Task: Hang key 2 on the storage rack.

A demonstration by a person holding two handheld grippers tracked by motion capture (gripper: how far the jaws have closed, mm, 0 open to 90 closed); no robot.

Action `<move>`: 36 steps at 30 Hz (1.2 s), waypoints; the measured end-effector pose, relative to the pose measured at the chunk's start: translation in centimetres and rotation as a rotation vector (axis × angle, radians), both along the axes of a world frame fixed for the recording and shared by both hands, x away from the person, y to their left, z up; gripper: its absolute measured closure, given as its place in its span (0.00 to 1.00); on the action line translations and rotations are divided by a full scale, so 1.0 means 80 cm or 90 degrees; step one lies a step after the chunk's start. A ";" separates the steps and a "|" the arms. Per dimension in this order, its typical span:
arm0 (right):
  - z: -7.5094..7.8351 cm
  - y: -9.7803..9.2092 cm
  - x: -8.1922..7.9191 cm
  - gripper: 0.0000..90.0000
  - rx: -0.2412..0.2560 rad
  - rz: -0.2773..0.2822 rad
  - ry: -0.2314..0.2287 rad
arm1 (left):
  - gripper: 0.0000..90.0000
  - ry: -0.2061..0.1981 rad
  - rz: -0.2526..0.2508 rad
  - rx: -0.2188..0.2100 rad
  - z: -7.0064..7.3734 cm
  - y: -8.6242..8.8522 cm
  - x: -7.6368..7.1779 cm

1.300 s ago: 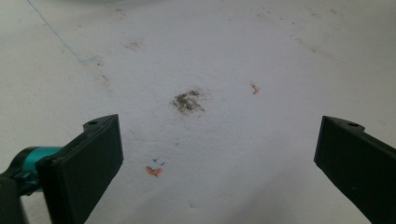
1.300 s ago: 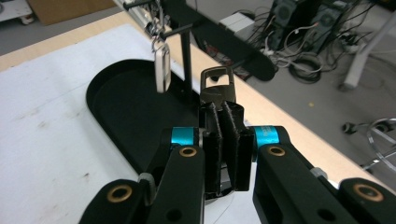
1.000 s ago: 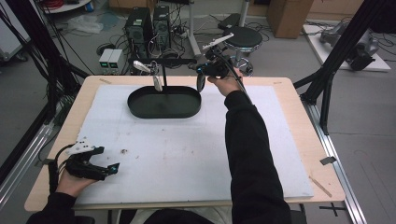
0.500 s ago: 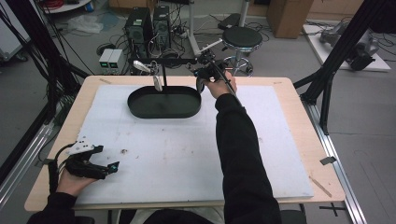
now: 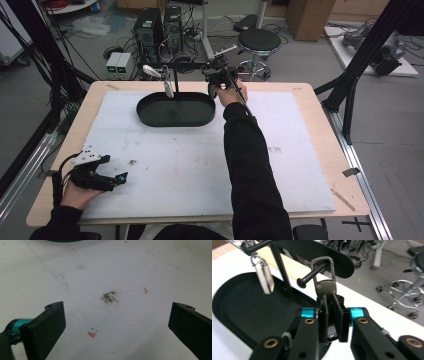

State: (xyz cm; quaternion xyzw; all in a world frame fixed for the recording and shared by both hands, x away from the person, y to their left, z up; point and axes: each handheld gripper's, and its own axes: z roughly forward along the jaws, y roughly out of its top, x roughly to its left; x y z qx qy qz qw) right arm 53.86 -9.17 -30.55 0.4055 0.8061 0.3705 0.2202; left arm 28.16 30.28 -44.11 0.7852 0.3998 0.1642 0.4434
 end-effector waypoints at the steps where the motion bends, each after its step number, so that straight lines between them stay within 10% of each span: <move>1: 0.000 -0.001 -0.002 0.78 0.009 0.005 0.000 | 0.02 0.000 0.000 0.000 0.000 0.000 0.000; 11: 0.022 -0.011 -0.021 0.25 0.013 0.029 0.002 | 0.02 0.001 0.002 -0.002 0.000 -0.001 0.000; 16: 0.022 -0.015 -0.026 0.01 -0.033 0.043 0.019 | 0.02 0.002 0.000 -0.002 0.001 -0.002 0.000; 36: 0.017 -0.074 -0.065 0.01 -0.038 0.025 0.046 | 0.02 0.007 0.004 -0.005 0.001 -0.003 -0.002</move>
